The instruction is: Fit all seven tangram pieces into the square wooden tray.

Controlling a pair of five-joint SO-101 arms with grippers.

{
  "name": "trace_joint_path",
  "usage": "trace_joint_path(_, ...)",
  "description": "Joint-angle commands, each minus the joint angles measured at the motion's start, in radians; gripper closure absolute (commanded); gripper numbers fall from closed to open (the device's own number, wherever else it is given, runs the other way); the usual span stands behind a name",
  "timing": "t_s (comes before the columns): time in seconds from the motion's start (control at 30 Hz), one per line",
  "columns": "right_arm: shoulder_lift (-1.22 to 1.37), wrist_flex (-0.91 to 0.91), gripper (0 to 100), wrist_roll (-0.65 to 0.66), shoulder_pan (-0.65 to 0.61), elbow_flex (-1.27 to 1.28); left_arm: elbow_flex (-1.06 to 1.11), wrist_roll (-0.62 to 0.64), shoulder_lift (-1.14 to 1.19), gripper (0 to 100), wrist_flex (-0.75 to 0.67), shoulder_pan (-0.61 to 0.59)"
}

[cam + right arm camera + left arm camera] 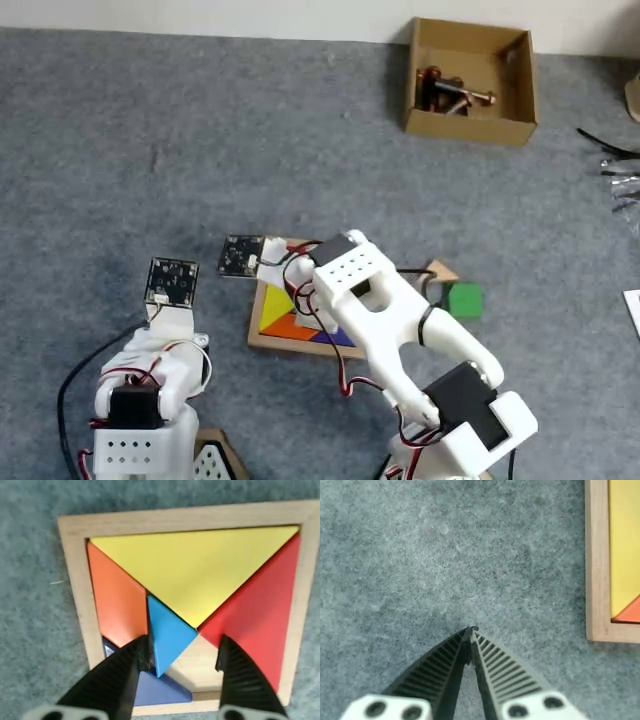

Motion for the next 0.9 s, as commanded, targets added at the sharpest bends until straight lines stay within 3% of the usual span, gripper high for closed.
trace_joint_path(0.0,-0.012,-0.018,79.3,-0.044,-0.013,-0.067,0.018,0.002,-0.01,99,0.003,0.012)
trace_joint_path(0.33,-0.183,-0.015,79.3,-0.247,0.019,-0.108,0.018,0.002,-0.01,99,0.003,0.012)
trace_joint_path(0.7,-0.318,-0.015,79.3,-0.425,0.44,-0.102,0.018,0.002,-0.01,99,0.003,0.012)
trace_joint_path(0.87,-0.306,-0.019,79.3,-0.454,0.567,-0.104,0.018,0.002,-0.01,99,0.003,0.012)
